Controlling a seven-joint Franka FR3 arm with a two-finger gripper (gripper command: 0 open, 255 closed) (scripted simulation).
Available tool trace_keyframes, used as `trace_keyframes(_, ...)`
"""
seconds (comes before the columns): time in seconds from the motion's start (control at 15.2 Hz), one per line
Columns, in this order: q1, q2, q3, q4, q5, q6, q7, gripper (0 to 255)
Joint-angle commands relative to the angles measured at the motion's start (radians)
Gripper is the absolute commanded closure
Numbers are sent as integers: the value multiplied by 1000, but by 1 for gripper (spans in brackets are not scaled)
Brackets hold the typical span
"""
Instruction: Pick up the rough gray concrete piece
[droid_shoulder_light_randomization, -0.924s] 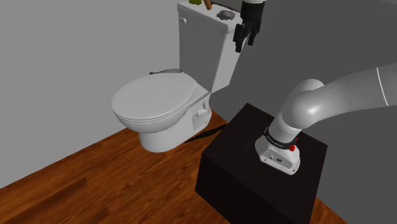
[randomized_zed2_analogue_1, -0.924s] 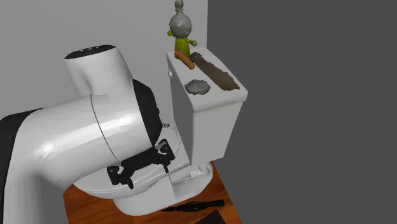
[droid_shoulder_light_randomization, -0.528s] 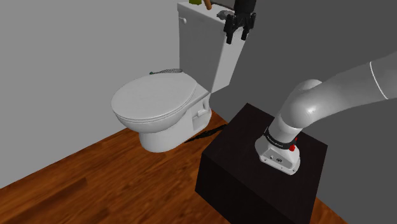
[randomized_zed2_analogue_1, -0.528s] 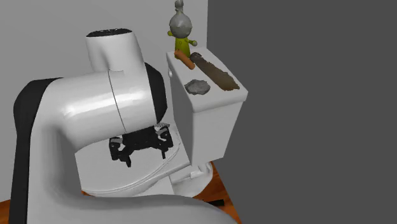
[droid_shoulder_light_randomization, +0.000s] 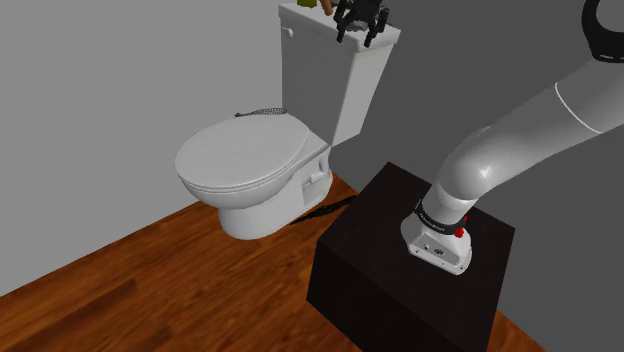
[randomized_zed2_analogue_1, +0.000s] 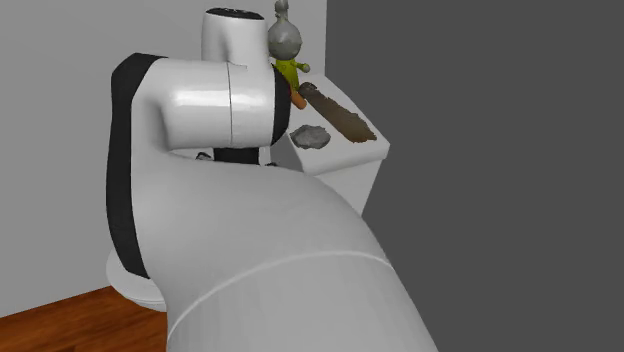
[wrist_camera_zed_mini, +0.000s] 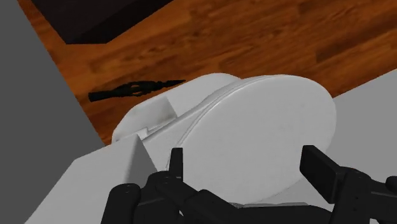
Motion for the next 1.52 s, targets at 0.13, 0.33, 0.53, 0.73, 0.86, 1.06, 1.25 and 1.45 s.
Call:
trace_keyframes(0.13,-31,98,-47,96,70,50,72,0)
trace_keyframes(0.33,-54,166,-85,166,127,81,120,0)
trace_keyframes(0.53,-80,230,-124,231,187,109,164,0)
trace_keyframes(0.73,-108,289,-163,290,252,136,207,0)
trace_keyframes(0.86,-127,326,-189,325,296,154,234,0)
trace_keyframes(1.06,-160,376,-225,370,364,181,275,0)
trace_keyframes(1.25,-193,421,-259,404,431,209,314,0)
trace_keyframes(1.45,-191,415,-257,359,436,245,297,0)
